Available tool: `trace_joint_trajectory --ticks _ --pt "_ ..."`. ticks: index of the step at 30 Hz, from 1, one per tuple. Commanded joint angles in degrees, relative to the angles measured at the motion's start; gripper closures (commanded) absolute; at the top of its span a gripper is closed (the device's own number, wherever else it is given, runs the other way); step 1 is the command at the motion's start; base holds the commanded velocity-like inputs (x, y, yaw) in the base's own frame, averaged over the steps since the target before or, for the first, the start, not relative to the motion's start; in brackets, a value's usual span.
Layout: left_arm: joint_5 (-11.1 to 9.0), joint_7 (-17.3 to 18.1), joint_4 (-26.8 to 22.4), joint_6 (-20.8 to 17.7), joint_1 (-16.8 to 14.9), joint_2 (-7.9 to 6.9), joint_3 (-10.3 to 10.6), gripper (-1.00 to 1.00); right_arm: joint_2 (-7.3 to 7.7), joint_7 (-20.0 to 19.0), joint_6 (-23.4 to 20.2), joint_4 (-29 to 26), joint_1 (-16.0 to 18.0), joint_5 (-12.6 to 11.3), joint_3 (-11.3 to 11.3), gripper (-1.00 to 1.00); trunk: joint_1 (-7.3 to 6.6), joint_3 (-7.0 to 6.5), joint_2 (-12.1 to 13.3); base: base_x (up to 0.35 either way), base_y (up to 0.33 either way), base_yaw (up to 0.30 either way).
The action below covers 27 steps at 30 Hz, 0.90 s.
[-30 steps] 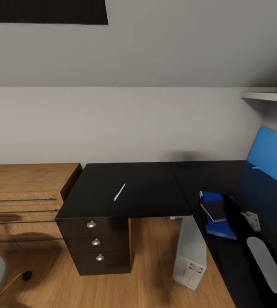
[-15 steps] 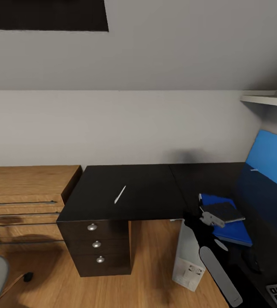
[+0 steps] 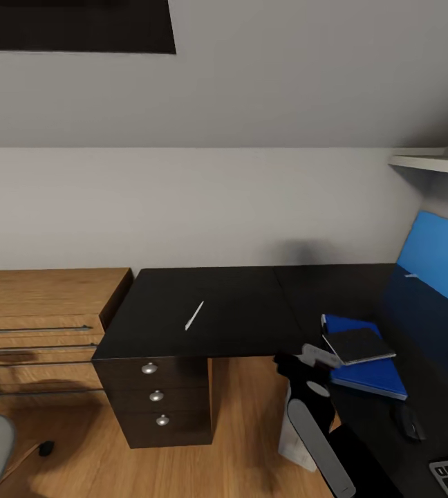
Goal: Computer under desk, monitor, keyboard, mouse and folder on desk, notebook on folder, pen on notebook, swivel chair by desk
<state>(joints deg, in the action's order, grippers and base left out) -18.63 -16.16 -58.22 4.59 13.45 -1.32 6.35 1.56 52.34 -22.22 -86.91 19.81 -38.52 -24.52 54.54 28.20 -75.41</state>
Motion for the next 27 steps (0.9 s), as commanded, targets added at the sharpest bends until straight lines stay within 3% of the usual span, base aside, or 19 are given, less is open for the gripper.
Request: trace_joint_trajectory --ticks 1,6,7,12,18,27 --pt "-0.6 -0.4 -0.1 0.3 0.0 -0.09 0.3 -1.00 0.01 0.5 -0.3 -0.3 0.1 -0.2 -0.4 -1.00 0.00 0.05 0.0 0.000 0.000 0.000" --pt "-0.6 -0.4 -0.1 0.3 0.0 -0.09 0.3 -1.00 -0.13 0.7 -0.2 -0.9 0.1 -0.2 -1.4 -1.00 0.00 0.05 0.0 0.000 0.000 0.002" --pt "-0.6 -0.4 -0.1 0.3 0.0 -0.09 0.2 -1.00 -0.18 0.8 -0.2 -0.9 0.1 0.0 -3.4 -1.00 0.00 0.06 0.0 0.000 0.000 0.170" --pt "-0.5 -0.3 -0.1 0.3 0.0 -0.09 0.3 -1.00 0.03 0.7 -0.2 -1.1 0.1 0.3 -6.6 -1.00 0.00 0.18 0.0 0.000 0.000 0.141" --pt "-0.5 -0.2 -0.1 0.4 0.0 -0.07 0.3 -1.00 0.12 0.6 -0.2 -1.0 0.1 0.4 -7.9 -1.00 0.00 0.20 0.0 0.073 0.004 0.018" --pt "-0.5 -0.1 -0.1 0.4 0.0 -0.09 0.3 -1.00 -0.13 0.6 -0.1 -1.3 0.1 1.6 -9.4 -1.00 0.00 0.20 0.0 0.283 0.125 0.002"
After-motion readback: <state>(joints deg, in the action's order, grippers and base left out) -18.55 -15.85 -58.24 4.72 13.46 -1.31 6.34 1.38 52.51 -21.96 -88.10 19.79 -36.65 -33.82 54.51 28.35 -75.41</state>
